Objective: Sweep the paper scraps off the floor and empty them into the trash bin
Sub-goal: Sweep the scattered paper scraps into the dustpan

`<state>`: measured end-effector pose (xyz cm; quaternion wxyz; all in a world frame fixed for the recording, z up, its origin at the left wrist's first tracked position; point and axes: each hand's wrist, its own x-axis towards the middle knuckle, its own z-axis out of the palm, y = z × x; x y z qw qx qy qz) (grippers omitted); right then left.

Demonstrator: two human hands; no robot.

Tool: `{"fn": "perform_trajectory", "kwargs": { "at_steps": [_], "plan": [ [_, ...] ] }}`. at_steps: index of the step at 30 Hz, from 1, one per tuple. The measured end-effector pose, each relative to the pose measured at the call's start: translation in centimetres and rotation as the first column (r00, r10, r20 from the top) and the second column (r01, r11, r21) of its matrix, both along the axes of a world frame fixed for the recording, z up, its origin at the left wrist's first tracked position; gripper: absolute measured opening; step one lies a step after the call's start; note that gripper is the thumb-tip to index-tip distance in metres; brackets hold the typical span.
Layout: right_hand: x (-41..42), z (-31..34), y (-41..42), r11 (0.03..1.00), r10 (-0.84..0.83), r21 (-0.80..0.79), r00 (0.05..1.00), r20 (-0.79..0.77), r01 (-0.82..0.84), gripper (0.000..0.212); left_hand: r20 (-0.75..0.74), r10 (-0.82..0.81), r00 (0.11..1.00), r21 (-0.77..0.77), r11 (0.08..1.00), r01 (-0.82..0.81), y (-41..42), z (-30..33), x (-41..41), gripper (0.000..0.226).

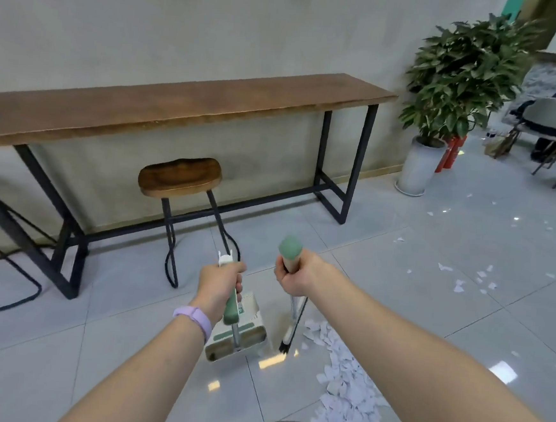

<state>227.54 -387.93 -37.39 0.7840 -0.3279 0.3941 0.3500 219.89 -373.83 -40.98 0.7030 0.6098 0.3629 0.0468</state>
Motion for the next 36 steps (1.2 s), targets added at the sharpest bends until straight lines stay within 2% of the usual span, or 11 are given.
{"fn": "perform_trajectory", "kwargs": {
  "at_steps": [9,12,15,19,21,24,26,27,30,33,36],
  "plan": [
    [0.8,-7.9,0.0,0.954,0.298,0.037,0.952,-0.069,-0.296,0.021,-0.131,0.126,0.983,0.000,0.992,-0.127,4.0,-5.3,-2.4,0.009],
    [1.3,-11.9,0.6,0.941,0.339,0.026,0.936,-0.093,-0.338,0.018,-0.181,0.170,0.969,0.016,0.985,-0.170,4.2,-7.1,-4.0,0.009],
    [2.4,-16.6,-0.8,0.955,0.295,0.089,0.944,-0.147,-0.284,0.009,-0.222,0.200,0.954,0.020,0.979,-0.201,4.0,-8.7,-5.5,0.011],
    [4.5,-21.3,-7.2,0.993,0.071,0.114,0.959,-0.275,-0.041,0.007,-0.276,0.238,0.931,0.018,0.970,-0.243,3.9,-10.2,-6.9,0.015],
    [5.3,-22.5,-11.4,0.999,-0.045,0.012,0.964,-0.263,0.050,0.017,-0.291,0.232,0.928,0.008,0.971,-0.240,3.8,-10.6,-7.0,0.015],
    [6.8,-22.6,-16.6,0.973,-0.200,-0.141,0.973,-0.111,0.184,0.033,-0.308,0.192,0.932,0.002,0.980,-0.201,3.2,-11.0,-6.3,0.014],
    [7.8,-22.1,-18.7,0.953,-0.116,-0.293,0.985,-0.124,0.075,0.032,-0.314,0.155,0.937,0.005,0.987,-0.161,2.4,-11.3,-5.5,0.015],
    [8.1,-21.8,-19.3,0.930,-0.002,-0.363,0.988,-0.156,-0.056,0.030,-0.313,0.137,0.940,0.005,0.990,-0.142,1.9,-11.4,-5.1,0.015],
    [8.2,-21.8,-20.2,0.783,0.231,-0.546,0.954,-0.192,-0.299,0.016,-0.290,0.081,0.953,0.001,0.996,-0.085,0.5,-11.6,-3.6,0.014],
    [7.0,-22.6,-21.1,0.711,0.221,-0.650,0.963,-0.156,-0.268,0.012,-0.283,0.057,0.957,-0.010,0.998,-0.062,-0.1,-11.8,-2.2,0.012],
    [5.9,-22.7,-22.0,0.740,0.146,-0.645,0.982,-0.119,-0.188,0.013,-0.282,0.037,0.959,-0.038,0.998,-0.049,0.4,-12.3,-0.7,0.011]
  ]
}}
